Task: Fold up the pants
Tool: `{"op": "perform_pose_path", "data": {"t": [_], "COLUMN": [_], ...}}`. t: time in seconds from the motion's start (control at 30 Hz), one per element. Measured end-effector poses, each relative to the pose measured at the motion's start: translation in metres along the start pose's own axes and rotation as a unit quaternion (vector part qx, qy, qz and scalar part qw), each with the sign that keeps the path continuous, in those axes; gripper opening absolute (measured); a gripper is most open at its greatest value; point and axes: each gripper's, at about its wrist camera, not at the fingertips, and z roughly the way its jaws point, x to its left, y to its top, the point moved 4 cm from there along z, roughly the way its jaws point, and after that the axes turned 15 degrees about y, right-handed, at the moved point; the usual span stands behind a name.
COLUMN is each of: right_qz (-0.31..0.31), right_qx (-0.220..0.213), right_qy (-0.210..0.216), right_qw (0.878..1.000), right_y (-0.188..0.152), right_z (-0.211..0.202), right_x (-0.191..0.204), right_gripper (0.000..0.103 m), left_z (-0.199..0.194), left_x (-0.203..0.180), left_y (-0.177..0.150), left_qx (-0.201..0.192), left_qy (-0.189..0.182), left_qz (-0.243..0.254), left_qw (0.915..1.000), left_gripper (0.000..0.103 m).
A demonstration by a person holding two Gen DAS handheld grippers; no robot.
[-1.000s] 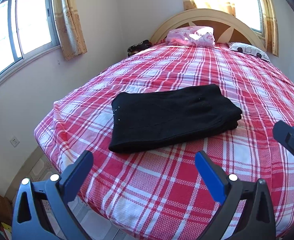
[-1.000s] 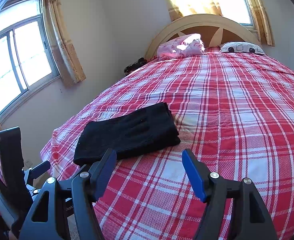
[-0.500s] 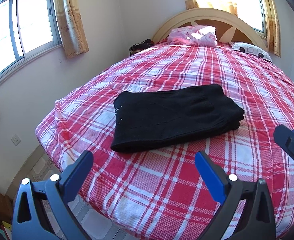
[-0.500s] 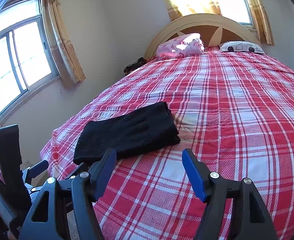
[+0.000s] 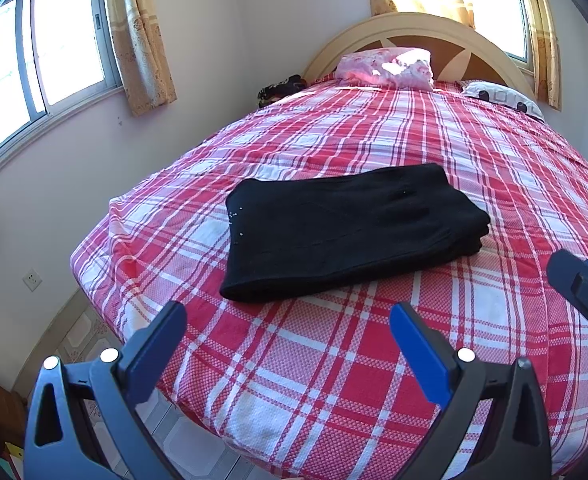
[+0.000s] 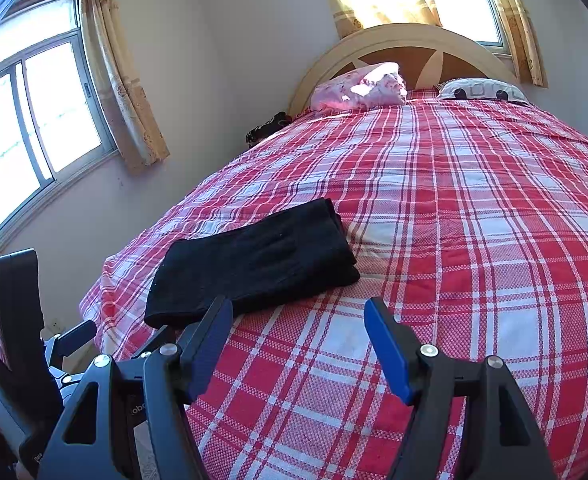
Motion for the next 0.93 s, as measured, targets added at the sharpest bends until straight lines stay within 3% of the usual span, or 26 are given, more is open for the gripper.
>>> {"op": "perform_pose_path", "data": {"t": [0.93], "right_qz": [0.012], "right_qx": [0.009], "right_qy": [-0.007], "right_qw": [1.0], "right_y": [-0.004], "right_z": [0.007], "right_x": [-0.008], "right_gripper": [0.07], "left_z": [0.01], "left_x": [-0.008], "left_y": [-0.001], "left_qx": [0.015], "left_qy": [-0.01], "left_qz": [0.01], "left_qw": [0.9998], "left_gripper": [0.101]}}
